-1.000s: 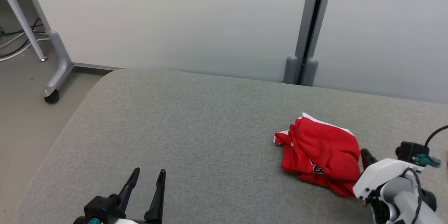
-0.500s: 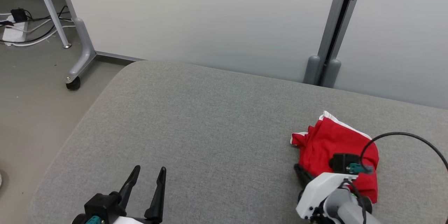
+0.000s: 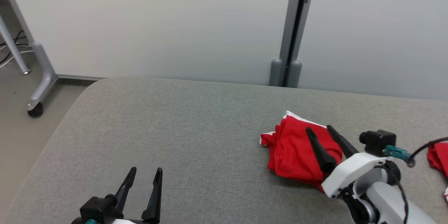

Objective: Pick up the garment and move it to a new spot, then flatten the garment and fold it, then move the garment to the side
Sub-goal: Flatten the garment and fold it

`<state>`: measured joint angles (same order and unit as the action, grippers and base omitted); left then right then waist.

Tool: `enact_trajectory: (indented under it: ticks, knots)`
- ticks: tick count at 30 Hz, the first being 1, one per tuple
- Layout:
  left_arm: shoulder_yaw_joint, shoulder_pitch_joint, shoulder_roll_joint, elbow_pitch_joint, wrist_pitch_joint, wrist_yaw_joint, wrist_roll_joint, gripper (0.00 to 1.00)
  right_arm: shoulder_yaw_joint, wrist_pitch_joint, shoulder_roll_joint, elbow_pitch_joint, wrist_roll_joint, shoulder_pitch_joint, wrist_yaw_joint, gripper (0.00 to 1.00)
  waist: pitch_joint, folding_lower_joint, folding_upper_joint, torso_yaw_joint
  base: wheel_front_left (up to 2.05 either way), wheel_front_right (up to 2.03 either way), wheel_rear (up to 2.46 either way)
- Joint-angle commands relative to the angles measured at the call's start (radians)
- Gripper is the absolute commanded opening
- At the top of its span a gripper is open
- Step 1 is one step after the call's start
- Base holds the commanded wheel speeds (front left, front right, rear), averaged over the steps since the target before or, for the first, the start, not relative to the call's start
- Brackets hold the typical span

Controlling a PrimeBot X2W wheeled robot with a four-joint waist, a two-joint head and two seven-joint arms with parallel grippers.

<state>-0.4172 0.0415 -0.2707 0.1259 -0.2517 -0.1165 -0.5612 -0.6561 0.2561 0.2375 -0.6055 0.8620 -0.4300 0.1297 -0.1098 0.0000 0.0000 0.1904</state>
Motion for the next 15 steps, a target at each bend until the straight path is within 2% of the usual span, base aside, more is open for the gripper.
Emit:
enact_trajectory:
  ticks: [1,6,15]
  knots:
    - [0.005,0.013,-0.001,-0.002,-0.005,-0.002,-0.003,1.0,0.014,0.007,0.02,0.015,-0.012,0.018,0.002,1.0,-0.008,0.0,0.0,-0.039,0.0,0.0,0.0]
    - [0.011,0.009,0.01,-0.01,-0.009,-0.003,0.007,1.0,0.145,0.01,0.07,0.092,-0.093,0.066,0.002,1.0,-0.005,0.0,0.0,-0.102,0.0,0.0,0.0]
    - [0.069,0.021,0.016,-0.056,-0.013,-0.008,0.081,1.0,0.417,0.009,0.042,0.239,-0.269,0.253,0.002,1.0,-0.01,0.0,0.0,-0.189,0.0,0.0,0.0]
